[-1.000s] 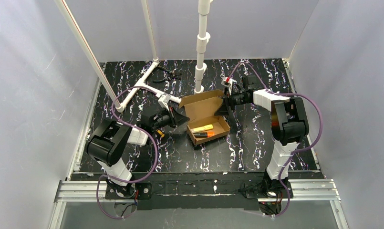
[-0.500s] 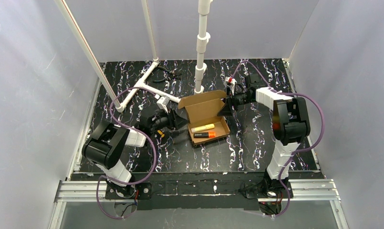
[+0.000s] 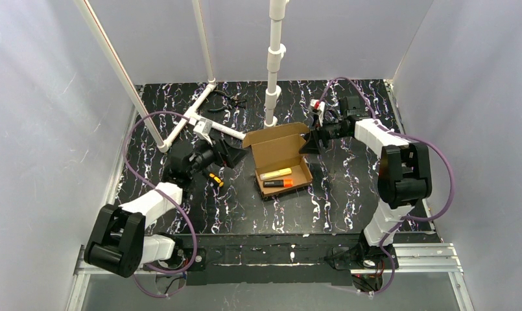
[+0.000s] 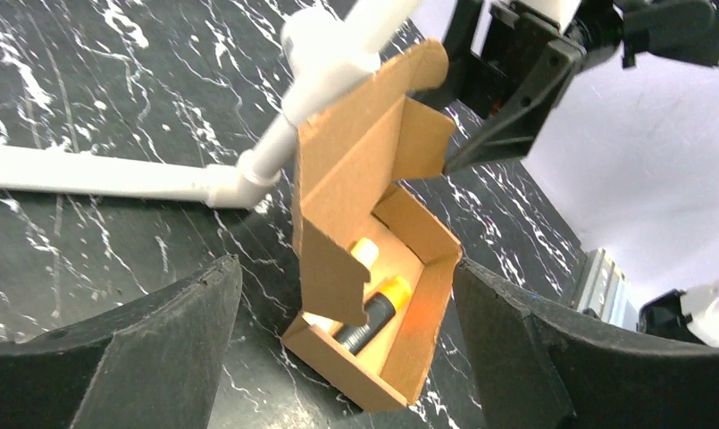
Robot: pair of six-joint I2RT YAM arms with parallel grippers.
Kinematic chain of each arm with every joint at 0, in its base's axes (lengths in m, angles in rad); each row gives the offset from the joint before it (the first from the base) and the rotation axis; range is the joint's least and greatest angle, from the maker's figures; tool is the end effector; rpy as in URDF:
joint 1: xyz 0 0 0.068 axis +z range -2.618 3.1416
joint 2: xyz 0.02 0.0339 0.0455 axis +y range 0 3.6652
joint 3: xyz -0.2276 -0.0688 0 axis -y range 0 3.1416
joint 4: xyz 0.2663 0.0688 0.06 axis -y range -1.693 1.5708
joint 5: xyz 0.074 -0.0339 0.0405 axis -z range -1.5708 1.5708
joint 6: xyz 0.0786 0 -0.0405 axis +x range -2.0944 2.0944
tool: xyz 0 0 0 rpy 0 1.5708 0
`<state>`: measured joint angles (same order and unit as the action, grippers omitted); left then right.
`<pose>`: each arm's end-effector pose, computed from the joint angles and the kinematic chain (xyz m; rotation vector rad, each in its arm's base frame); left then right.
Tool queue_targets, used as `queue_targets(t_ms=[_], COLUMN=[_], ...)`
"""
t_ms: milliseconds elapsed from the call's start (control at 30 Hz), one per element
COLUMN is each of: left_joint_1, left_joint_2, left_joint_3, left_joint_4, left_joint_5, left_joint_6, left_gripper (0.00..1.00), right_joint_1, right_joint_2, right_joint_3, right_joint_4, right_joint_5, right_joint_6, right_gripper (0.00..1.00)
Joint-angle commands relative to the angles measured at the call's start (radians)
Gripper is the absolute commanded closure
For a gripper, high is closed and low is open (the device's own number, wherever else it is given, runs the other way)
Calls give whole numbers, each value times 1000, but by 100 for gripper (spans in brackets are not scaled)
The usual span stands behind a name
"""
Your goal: Fold the paper box
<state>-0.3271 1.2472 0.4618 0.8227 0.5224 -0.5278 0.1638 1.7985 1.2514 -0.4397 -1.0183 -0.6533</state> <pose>0.2908 -0.1401 0.1887 0.2780 1.6166 -1.0646 0.3774 0.1302 0.1518 -1.1901 1.8372 1.0120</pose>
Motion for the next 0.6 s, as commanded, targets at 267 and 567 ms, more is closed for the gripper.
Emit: queue_targets(t_ms=[267, 567], left_joint_1=[18, -49], left_joint_2=[139, 251], left_joint_3=[369, 499], left_joint_4=[-393, -497], left_joint_5=[114, 92], left_joint_6=[315, 429], left_gripper=[23, 29], right_joint_1=[32, 80], right_joint_2=[-124, -197], right_joint_3=[-102, -157], right_joint_4=[290, 386], right_joint_5=[231, 397], right_joint_6=[308, 388], right_gripper=[65, 74])
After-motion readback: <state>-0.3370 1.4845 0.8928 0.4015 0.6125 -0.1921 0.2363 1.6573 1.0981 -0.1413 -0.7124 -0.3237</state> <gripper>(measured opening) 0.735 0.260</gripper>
